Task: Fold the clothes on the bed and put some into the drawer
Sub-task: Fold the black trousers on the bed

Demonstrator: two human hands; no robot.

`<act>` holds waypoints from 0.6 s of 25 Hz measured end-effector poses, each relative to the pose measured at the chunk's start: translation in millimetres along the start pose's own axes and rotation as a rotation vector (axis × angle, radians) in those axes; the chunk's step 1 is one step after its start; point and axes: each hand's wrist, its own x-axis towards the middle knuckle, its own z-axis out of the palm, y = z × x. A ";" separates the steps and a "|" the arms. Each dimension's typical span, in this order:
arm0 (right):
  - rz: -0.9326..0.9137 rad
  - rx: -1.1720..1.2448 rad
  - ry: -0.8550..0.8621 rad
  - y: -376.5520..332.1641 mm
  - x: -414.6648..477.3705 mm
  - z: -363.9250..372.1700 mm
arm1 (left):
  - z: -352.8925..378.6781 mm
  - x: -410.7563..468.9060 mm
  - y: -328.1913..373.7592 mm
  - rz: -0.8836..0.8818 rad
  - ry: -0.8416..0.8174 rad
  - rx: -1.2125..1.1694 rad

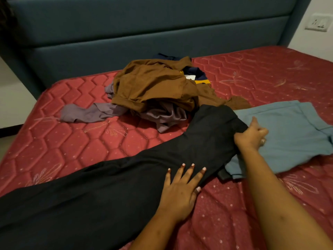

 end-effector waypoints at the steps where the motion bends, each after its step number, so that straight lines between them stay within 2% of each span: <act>1: 0.086 0.049 -0.027 -0.8 -2.4 -0.9 | 2.8 -1.6 -1.3 0.001 -0.012 0.034; 6: 0.446 0.358 -0.083 -17.8 -18.9 -14.9 | 9.0 -2.2 -2.5 0.012 0.075 -0.005; 7: 0.498 0.417 -0.089 -16.2 -19.4 -10.7 | 5.0 -2.0 -4.0 0.042 0.101 -0.061; 9: 0.621 0.565 -0.144 -21.8 -27.2 -18.8 | -10.4 -12.7 -7.9 0.050 0.137 -0.408; 10: 0.660 0.651 -0.275 -26.8 -29.5 -25.5 | -19.2 -23.7 -11.5 -0.005 0.183 -0.648; 12: 0.641 0.796 -0.535 -48.4 -44.9 -43.7 | -44.5 -57.5 -27.2 -0.260 0.425 -1.096; 13: 0.593 0.912 -0.637 -63.8 -55.4 -49.3 | -60.1 -78.2 -40.2 -0.398 0.564 -1.244; 15: 0.461 1.110 -0.735 -103.5 -85.9 -59.6 | -89.1 -119.3 -74.2 -0.618 0.749 -1.351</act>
